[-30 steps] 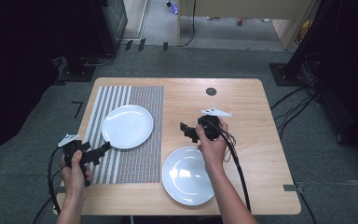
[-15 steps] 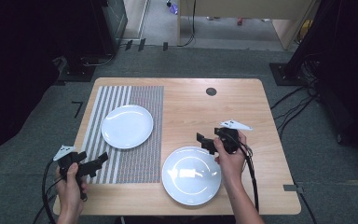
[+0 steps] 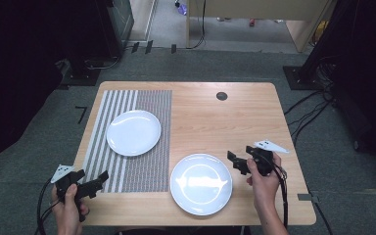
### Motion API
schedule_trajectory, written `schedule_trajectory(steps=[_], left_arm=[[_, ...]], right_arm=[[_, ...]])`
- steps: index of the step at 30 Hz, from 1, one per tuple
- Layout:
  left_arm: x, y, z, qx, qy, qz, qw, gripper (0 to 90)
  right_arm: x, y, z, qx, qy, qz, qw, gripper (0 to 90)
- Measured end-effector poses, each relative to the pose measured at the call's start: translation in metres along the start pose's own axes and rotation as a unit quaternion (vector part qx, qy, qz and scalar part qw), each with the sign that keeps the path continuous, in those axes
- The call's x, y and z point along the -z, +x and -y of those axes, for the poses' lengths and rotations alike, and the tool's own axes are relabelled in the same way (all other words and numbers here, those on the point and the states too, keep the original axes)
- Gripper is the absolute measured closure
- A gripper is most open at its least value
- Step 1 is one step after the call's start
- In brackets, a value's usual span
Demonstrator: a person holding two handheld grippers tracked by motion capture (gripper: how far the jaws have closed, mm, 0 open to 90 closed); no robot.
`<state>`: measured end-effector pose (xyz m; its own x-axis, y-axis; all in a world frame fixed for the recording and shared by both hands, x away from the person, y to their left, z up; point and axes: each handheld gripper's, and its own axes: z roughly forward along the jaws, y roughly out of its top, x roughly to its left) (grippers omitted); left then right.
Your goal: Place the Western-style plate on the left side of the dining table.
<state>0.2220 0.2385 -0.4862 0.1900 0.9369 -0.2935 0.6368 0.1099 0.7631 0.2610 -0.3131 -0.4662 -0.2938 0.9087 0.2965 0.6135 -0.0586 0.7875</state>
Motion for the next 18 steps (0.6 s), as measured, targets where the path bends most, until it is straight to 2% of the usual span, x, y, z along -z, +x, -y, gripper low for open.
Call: schedule_trajectory(steps=[14, 18], left_arm=[[-0.004, 0.01, 0.017, -0.019, 0.017, -0.029, 0.9993, 1.0], [-0.005, 0.012, 0.019, -0.022, 0.018, -0.033, 0.9991, 1.0]], right_arm=[[0.028, -0.052, 0.034, -0.025, 0.006, 0.042, 0.9988, 16.2], [0.036, -0.064, 0.041, -0.022, 0.008, 0.056, 0.9982, 16.0]])
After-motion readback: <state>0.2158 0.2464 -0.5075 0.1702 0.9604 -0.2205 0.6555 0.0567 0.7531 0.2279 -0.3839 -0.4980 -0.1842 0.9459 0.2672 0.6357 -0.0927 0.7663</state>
